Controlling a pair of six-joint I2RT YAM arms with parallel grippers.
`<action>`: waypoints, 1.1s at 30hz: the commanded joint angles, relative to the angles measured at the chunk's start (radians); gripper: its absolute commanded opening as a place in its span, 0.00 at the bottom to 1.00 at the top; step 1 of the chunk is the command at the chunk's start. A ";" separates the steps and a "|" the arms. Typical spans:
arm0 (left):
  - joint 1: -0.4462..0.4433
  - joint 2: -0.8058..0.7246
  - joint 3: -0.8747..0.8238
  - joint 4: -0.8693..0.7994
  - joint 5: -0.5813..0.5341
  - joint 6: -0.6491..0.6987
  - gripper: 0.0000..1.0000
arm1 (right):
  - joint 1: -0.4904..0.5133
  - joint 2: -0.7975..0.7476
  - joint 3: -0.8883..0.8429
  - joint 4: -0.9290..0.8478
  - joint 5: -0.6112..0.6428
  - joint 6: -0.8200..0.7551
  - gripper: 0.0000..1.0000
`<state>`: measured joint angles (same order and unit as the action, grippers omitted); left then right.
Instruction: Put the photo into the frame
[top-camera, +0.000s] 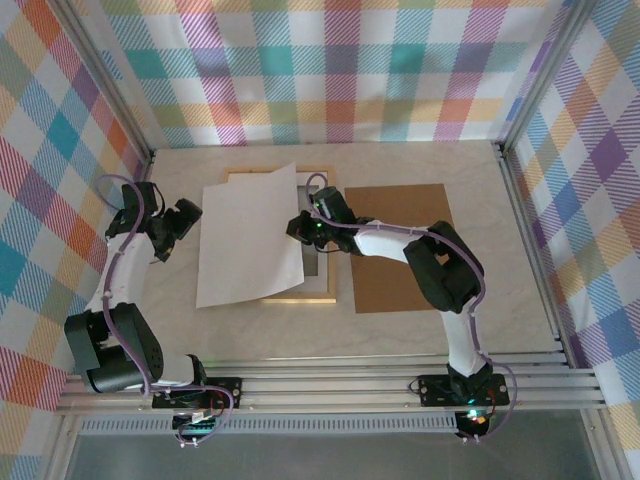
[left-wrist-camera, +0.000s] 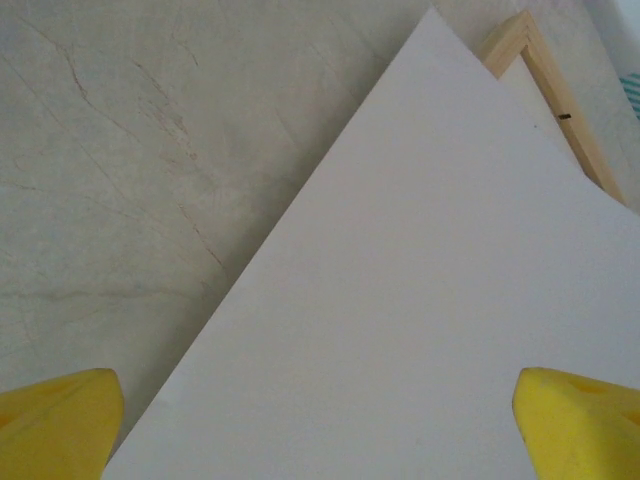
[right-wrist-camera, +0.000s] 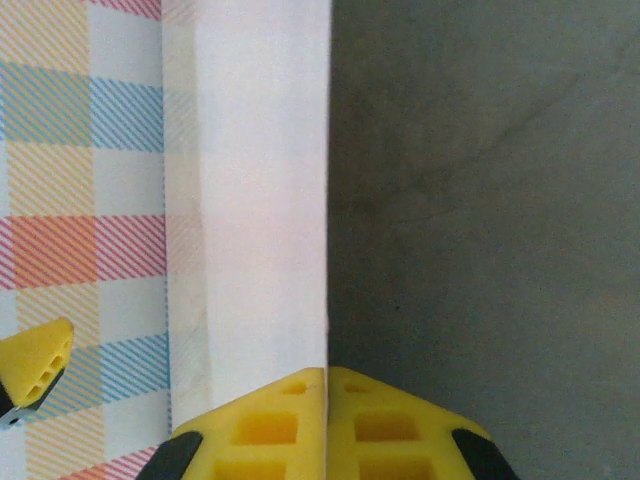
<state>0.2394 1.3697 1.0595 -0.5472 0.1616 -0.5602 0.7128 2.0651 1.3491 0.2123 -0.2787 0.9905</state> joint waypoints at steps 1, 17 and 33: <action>0.010 -0.005 -0.013 0.007 0.027 -0.004 1.00 | -0.006 -0.054 -0.003 0.023 0.052 -0.009 0.00; 0.010 0.004 -0.021 0.021 0.066 -0.007 1.00 | -0.023 -0.070 -0.019 -0.049 0.126 -0.073 0.00; 0.011 0.006 -0.021 0.023 0.072 -0.006 1.00 | -0.059 -0.064 -0.016 -0.088 0.097 -0.101 0.00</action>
<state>0.2394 1.3716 1.0492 -0.5400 0.2199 -0.5606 0.6548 2.0258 1.3361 0.1307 -0.1730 0.9112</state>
